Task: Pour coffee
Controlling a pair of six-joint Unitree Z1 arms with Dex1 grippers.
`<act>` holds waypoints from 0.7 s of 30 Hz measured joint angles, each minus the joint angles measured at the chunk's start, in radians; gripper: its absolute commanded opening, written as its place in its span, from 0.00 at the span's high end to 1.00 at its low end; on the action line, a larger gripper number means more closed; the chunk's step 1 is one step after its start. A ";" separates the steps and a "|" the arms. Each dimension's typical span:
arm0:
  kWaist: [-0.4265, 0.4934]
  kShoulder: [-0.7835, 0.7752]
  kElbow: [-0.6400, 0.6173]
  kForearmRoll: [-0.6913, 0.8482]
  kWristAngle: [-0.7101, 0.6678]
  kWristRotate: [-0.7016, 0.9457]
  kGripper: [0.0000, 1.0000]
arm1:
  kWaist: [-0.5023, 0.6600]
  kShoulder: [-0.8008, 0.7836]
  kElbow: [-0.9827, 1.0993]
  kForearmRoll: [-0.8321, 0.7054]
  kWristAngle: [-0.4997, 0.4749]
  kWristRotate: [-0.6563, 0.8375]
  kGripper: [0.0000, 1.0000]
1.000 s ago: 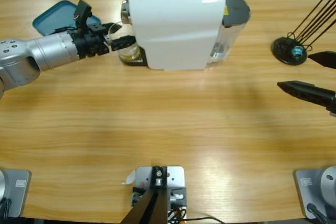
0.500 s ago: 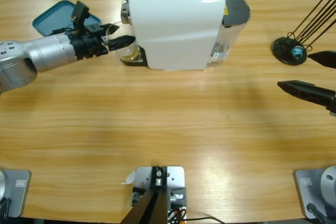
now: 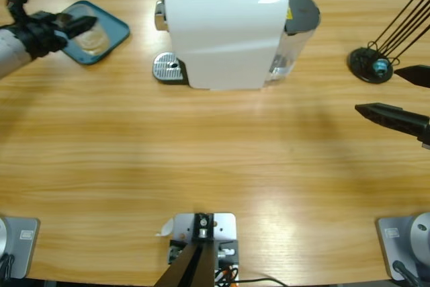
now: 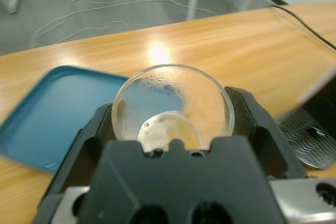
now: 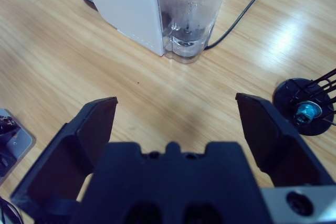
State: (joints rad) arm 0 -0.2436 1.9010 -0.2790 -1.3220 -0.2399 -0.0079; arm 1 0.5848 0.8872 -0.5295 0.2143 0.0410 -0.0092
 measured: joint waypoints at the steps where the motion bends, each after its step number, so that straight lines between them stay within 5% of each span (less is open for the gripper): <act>1: 0.040 0.001 -0.001 0.002 0.000 -0.004 0.66 | 0.000 0.000 0.000 0.000 0.000 0.000 0.00; 5: 0.122 0.019 -0.012 0.002 0.001 -0.008 0.66 | 0.000 0.000 0.000 0.000 0.000 0.000 0.00; 13: 0.145 0.090 -0.087 0.003 0.000 -0.015 0.64 | 0.000 0.000 0.000 0.000 0.000 0.000 0.00; 15: 0.145 0.110 -0.105 0.003 0.000 -0.015 0.48 | 0.000 0.000 0.000 0.000 0.000 0.000 0.00; 21: 0.145 0.144 -0.135 0.029 0.000 -0.015 0.21 | 0.000 0.000 0.000 0.000 0.000 0.000 0.00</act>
State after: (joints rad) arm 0 -0.0986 2.0446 -0.4140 -1.2929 -0.2397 -0.0228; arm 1 0.5848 0.8872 -0.5294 0.2143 0.0410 -0.0092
